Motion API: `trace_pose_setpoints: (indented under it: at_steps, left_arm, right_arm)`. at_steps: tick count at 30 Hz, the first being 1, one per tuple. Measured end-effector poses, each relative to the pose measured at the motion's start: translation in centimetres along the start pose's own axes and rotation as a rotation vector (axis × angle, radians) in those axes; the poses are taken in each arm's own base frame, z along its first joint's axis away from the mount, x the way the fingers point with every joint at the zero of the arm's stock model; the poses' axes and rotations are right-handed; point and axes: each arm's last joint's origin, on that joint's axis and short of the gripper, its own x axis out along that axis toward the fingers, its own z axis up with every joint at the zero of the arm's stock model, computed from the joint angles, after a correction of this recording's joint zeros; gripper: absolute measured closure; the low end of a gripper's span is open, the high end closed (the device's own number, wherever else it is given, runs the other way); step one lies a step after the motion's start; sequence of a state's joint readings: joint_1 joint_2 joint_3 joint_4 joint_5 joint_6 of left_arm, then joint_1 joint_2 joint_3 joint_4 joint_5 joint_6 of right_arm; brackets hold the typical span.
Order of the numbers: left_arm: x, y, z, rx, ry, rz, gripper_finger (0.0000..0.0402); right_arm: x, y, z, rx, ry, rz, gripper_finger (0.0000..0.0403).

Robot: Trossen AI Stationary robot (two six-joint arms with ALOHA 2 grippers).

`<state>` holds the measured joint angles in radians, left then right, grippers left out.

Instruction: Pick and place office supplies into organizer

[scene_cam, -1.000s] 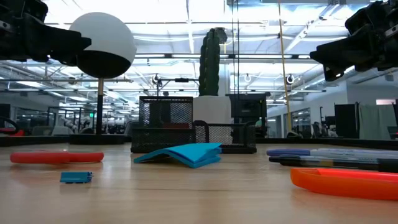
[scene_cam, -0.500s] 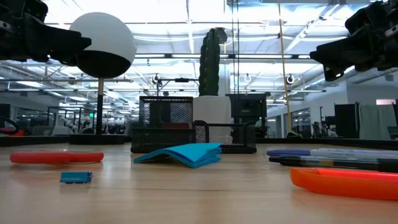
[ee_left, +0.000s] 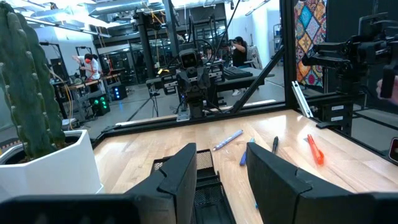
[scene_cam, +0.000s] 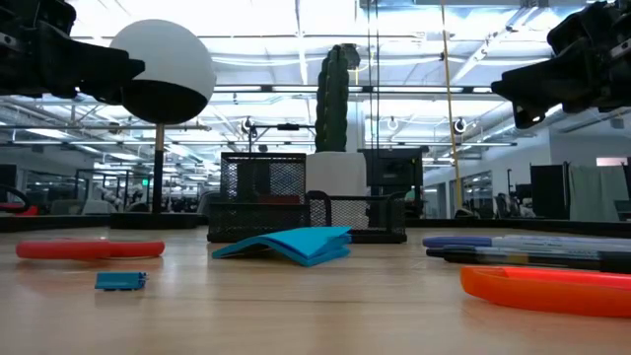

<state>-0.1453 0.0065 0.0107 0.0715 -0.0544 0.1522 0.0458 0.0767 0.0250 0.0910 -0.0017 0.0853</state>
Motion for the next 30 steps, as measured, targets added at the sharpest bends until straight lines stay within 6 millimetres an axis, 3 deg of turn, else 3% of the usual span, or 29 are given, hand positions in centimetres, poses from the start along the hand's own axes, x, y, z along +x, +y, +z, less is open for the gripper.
trace_pose_setpoints:
  at_steps: [17, 30]
  left_arm:
    - [0.0, 0.0, 0.0, 0.000, 0.000, 0.000, 0.0256]
    - [0.0, 0.0, 0.0, 0.000, 0.000, 0.000, 0.0256]
  right_arm:
    - [0.0, 0.0, 0.1, 0.027, -0.007, 0.000, 0.0312]
    - [-0.2, 0.2, 1.9, 0.086, -0.202, 0.026, 0.0312]
